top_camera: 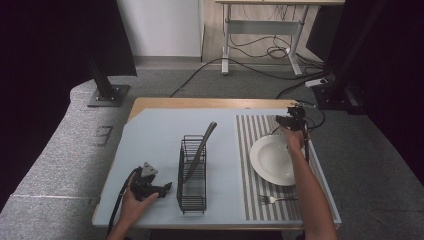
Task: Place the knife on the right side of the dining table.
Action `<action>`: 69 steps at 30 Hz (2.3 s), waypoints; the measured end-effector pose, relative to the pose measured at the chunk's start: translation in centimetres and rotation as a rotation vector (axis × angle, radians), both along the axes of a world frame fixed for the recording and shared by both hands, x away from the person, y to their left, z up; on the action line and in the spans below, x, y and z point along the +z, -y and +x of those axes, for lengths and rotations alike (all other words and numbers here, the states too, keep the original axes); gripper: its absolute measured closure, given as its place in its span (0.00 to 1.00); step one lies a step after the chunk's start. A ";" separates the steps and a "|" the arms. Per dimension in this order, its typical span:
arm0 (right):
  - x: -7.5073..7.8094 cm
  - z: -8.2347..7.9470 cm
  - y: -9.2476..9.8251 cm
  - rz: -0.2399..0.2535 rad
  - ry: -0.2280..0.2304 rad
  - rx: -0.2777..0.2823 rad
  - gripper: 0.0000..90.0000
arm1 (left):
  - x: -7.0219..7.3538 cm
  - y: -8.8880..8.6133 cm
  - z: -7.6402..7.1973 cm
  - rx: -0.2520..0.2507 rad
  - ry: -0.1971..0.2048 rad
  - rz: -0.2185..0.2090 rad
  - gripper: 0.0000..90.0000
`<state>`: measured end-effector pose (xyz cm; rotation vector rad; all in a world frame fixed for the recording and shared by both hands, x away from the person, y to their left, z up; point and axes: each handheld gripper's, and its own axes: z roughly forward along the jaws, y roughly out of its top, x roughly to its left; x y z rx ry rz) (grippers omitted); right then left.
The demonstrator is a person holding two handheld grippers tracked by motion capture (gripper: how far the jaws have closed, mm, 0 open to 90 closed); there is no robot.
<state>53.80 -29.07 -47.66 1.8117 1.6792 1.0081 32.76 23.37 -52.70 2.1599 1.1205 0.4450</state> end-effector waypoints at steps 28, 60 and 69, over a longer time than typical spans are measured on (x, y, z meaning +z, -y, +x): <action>-2.9 5.4 -1.6 -0.423 -0.251 0.145 0.57 | 0.0 0.0 0.0 0.000 0.000 0.000 0.14; -2.9 3.0 2.4 -0.292 -0.249 0.022 0.57 | 0.0 0.0 0.0 0.000 0.001 0.000 0.15; -3.2 2.3 2.8 -0.279 -0.256 0.019 0.54 | 0.0 0.0 0.0 0.000 0.000 0.000 0.15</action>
